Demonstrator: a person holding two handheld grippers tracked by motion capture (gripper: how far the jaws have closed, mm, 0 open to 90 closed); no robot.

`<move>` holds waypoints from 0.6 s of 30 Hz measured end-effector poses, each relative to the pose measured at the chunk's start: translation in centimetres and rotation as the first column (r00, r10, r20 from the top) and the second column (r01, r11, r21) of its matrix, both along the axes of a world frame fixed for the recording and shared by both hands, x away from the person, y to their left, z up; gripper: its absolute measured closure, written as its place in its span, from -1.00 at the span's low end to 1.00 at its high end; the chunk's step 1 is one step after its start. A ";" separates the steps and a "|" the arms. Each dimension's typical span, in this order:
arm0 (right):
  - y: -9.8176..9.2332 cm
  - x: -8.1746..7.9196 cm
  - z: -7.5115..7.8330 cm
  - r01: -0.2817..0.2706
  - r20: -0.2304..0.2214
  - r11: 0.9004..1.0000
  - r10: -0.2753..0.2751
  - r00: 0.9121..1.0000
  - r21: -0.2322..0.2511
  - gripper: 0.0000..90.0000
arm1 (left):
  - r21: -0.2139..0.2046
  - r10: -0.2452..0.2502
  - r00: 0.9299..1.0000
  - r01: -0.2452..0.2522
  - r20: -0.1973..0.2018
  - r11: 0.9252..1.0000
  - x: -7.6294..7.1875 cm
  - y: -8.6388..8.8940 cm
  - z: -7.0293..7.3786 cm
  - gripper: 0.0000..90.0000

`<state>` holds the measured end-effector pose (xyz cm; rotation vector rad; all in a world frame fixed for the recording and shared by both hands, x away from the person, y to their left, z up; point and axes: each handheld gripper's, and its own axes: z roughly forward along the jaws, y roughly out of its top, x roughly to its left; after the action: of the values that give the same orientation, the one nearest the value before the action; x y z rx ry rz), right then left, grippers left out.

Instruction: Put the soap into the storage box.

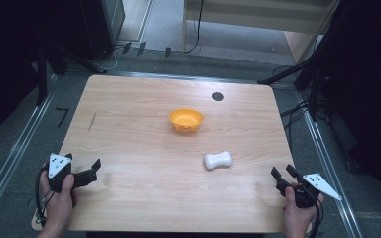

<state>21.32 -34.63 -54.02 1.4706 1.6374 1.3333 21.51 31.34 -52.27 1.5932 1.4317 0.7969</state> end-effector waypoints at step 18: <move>2.1 2.6 1.7 -0.373 -0.115 0.921 0.361 0.925 -0.110 0.01 | -0.041 -0.038 0.999 0.038 -0.011 0.998 0.2 0.5 0.0 -1.00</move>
<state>23.94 -32.57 -52.32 1.2020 2.0986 1.3344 21.74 31.88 -52.28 1.5919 1.4131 0.7336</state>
